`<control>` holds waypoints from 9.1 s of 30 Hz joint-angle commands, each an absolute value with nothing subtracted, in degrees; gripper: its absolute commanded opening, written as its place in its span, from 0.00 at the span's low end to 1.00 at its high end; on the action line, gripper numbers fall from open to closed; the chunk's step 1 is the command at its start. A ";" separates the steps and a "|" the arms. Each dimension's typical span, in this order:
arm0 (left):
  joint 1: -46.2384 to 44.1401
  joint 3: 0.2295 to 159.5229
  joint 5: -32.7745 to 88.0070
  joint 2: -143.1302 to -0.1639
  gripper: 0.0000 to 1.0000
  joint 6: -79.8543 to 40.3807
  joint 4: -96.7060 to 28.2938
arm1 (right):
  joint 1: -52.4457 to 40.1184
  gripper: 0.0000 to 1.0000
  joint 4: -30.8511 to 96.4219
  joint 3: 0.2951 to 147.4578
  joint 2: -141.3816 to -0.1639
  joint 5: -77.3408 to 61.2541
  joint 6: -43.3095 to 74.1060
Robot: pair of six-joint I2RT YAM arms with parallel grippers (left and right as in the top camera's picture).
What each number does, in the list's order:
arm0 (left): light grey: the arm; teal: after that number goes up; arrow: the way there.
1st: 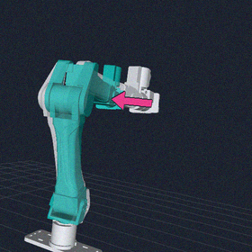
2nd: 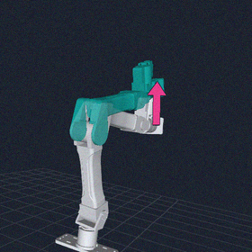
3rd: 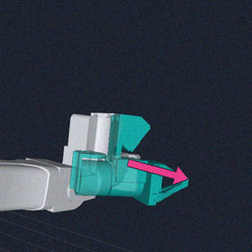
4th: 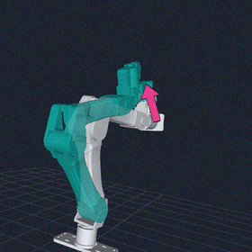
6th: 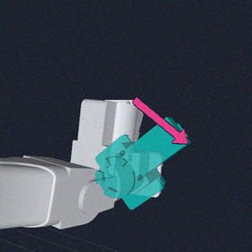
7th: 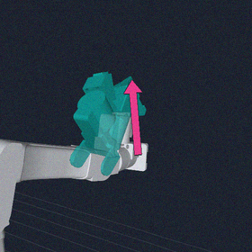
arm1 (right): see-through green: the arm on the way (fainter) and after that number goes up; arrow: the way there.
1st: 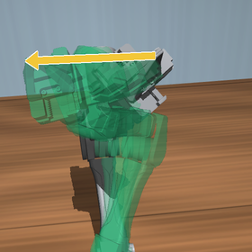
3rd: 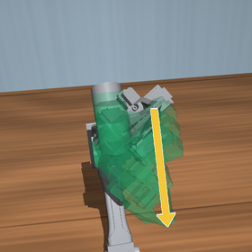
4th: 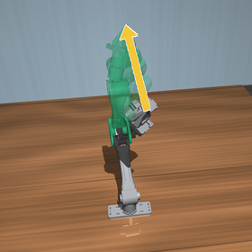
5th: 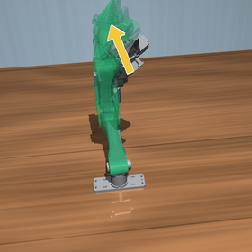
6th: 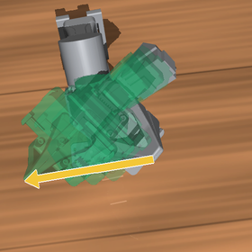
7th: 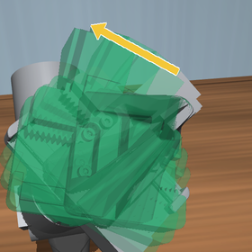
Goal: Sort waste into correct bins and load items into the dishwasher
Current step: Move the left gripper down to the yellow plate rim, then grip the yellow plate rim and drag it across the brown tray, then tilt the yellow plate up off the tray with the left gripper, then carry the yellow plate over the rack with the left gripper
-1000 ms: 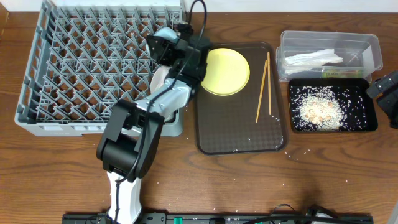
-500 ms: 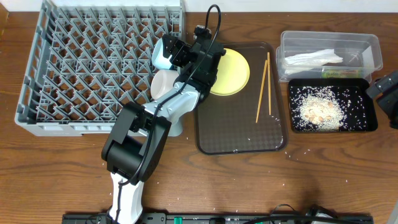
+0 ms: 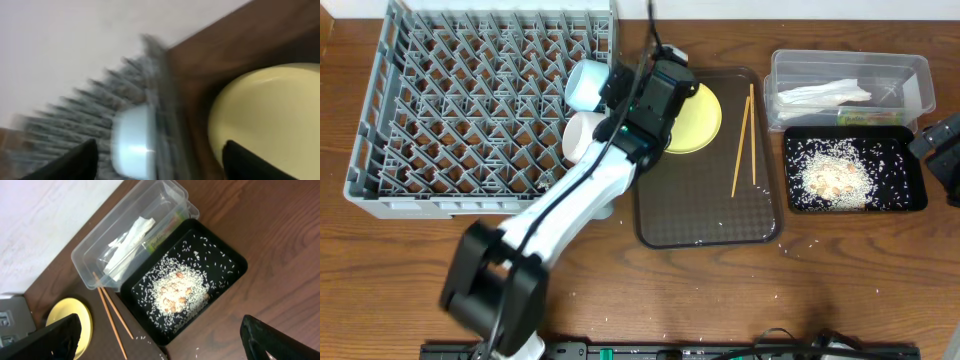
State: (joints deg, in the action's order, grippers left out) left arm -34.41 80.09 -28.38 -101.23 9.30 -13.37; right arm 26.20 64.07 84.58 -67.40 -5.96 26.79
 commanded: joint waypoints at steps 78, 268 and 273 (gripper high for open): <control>-35.48 80.71 0.03 -120.99 0.42 -55.16 -40.03 | 26.76 0.99 64.12 84.73 -67.40 -6.04 27.40; 7.68 76.77 -17.50 -95.44 0.08 6.11 -11.99 | 26.76 0.99 64.12 84.73 -67.40 -6.02 27.40; 7.16 76.77 -17.47 -95.59 0.07 8.97 -9.63 | 26.76 0.99 64.12 84.73 -67.40 -6.04 27.40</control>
State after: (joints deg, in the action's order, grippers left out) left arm 7.60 76.73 -15.84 -95.92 6.17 -10.81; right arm 26.20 64.07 84.58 -67.40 -5.96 26.76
